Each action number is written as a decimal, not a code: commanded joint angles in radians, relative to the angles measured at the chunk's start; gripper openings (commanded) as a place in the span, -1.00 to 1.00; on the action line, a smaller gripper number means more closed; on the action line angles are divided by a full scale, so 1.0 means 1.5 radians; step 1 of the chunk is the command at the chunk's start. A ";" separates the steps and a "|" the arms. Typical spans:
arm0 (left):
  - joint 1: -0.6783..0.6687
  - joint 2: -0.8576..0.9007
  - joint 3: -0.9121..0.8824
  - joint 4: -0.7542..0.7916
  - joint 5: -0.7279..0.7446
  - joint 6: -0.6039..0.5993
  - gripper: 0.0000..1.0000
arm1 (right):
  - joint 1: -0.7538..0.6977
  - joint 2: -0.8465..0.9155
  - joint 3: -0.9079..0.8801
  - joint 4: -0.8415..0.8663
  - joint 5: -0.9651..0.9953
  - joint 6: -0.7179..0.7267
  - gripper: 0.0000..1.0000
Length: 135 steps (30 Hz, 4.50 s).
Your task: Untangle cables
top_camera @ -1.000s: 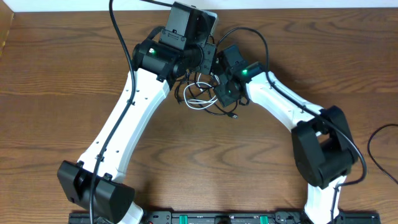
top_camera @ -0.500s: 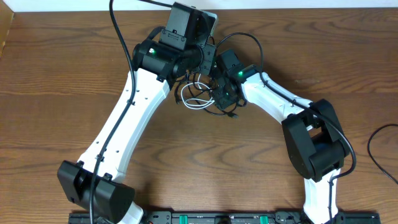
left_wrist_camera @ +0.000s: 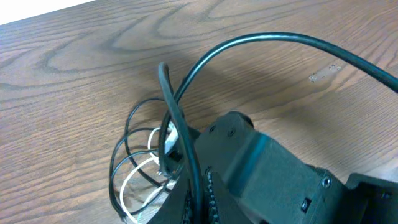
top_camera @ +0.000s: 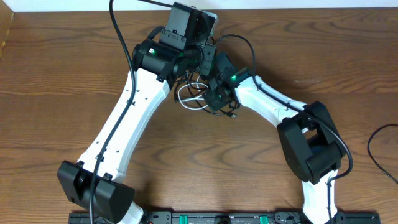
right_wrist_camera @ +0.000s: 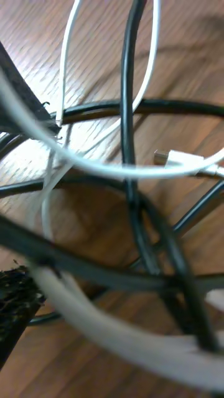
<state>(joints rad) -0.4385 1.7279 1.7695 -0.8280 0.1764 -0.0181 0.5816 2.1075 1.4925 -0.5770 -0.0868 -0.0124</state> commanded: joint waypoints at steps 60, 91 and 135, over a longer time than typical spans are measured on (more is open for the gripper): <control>0.004 -0.002 -0.013 -0.021 -0.039 0.050 -0.85 | -0.105 -0.586 0.436 -0.103 0.392 -0.078 -0.98; 0.004 -0.002 -0.014 -0.021 -0.044 0.070 -0.85 | -0.103 -0.582 0.649 0.319 0.788 -0.513 -0.98; 0.059 -0.002 -0.014 0.018 -0.110 0.052 -0.86 | -0.571 -0.057 0.649 -0.392 -0.057 0.114 -0.98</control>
<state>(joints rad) -0.3817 1.7264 1.7561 -0.8230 0.0444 0.0784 -0.2440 2.0029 2.4466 -1.1286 -0.1356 0.1543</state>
